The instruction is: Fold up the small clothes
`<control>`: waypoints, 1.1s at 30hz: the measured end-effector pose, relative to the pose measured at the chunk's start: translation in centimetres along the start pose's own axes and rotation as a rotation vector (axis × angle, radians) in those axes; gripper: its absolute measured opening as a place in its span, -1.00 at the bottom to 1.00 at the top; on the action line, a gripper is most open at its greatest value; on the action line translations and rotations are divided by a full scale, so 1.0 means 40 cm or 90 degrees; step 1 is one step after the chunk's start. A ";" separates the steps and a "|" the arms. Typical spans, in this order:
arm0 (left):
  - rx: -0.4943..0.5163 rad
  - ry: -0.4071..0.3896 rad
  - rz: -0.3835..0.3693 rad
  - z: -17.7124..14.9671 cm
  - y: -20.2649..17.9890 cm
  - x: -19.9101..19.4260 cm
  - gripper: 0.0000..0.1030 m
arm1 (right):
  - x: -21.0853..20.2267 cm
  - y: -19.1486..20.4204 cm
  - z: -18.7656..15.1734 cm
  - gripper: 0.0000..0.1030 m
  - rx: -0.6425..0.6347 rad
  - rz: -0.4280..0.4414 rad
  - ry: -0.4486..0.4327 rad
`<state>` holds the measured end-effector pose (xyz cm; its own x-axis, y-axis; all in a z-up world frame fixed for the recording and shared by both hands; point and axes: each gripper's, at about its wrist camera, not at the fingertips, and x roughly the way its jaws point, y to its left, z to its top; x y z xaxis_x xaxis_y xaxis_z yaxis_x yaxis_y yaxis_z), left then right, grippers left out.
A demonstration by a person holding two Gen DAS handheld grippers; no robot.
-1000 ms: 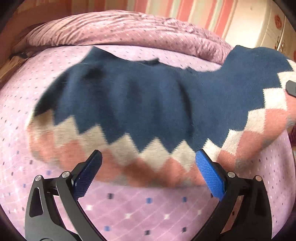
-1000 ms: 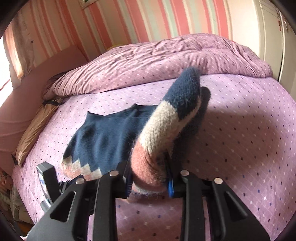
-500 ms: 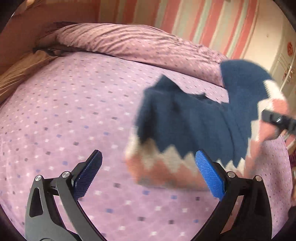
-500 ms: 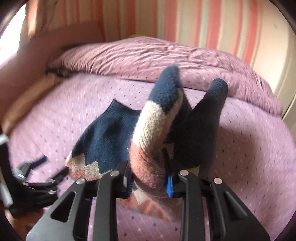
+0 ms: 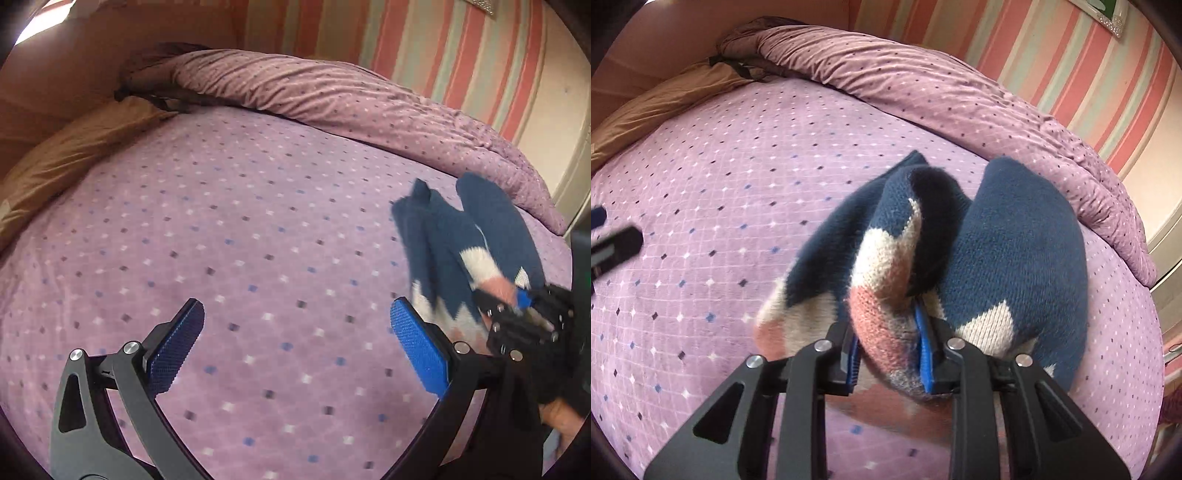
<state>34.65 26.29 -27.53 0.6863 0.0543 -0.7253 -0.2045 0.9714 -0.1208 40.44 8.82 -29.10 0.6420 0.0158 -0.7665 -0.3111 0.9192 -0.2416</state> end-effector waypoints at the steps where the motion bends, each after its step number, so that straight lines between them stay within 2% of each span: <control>1: -0.004 0.000 0.005 0.006 0.018 0.000 0.94 | -0.004 0.018 -0.003 -0.51 -0.004 -0.004 -0.005; 4: -0.013 -0.003 0.016 0.015 0.059 -0.003 0.94 | -0.020 0.057 -0.006 -0.51 -0.009 -0.007 -0.020; 8: -0.014 0.000 0.023 0.019 0.079 0.002 0.94 | -0.031 0.122 -0.027 -0.51 -0.060 -0.032 -0.031; 13: -0.008 0.006 0.023 0.027 0.075 0.012 0.94 | 0.015 0.175 -0.065 -0.49 -0.121 -0.074 -0.020; 15: 0.000 0.012 0.024 0.029 0.067 0.015 0.94 | 0.015 0.181 -0.065 -0.34 -0.137 -0.088 -0.030; 17: 0.010 0.015 0.026 0.036 0.058 0.017 0.94 | 0.005 0.168 -0.065 0.09 -0.133 -0.082 -0.038; 19: 0.012 0.015 0.027 0.049 0.049 0.015 0.94 | -0.032 0.135 -0.068 0.61 -0.108 -0.050 -0.060; 20: 0.010 0.012 0.027 0.057 0.042 0.012 0.94 | -0.050 0.118 -0.072 0.67 -0.094 -0.031 -0.069; 22: 0.006 0.005 0.018 0.080 0.018 0.005 0.94 | -0.102 0.069 -0.084 0.68 -0.053 0.012 -0.088; 24: 0.009 -0.002 0.005 0.098 -0.013 0.000 0.94 | -0.181 -0.012 -0.105 0.78 0.018 0.060 -0.120; 27: 0.035 0.005 -0.023 0.127 -0.108 0.006 0.94 | -0.266 -0.142 -0.135 0.87 0.098 0.047 -0.163; 28: 0.066 0.031 -0.029 0.135 -0.167 0.026 0.94 | -0.272 -0.182 -0.139 0.87 0.116 0.037 -0.161; 31: 0.085 0.060 -0.049 0.139 -0.274 0.069 0.94 | -0.262 -0.298 -0.143 0.87 0.160 0.020 -0.145; 32: 0.079 0.072 -0.065 0.138 -0.300 0.084 0.94 | -0.248 -0.331 -0.140 0.87 0.164 0.017 -0.133; 33: 0.059 0.091 -0.107 0.136 -0.331 0.104 0.94 | -0.239 -0.350 -0.137 0.87 0.163 0.016 -0.129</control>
<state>44.03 14.91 -25.27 0.5978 -0.1367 -0.7899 -0.0263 0.9815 -0.1898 34.79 -6.35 -21.66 0.7705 0.0941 -0.6305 -0.1583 0.9863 -0.0463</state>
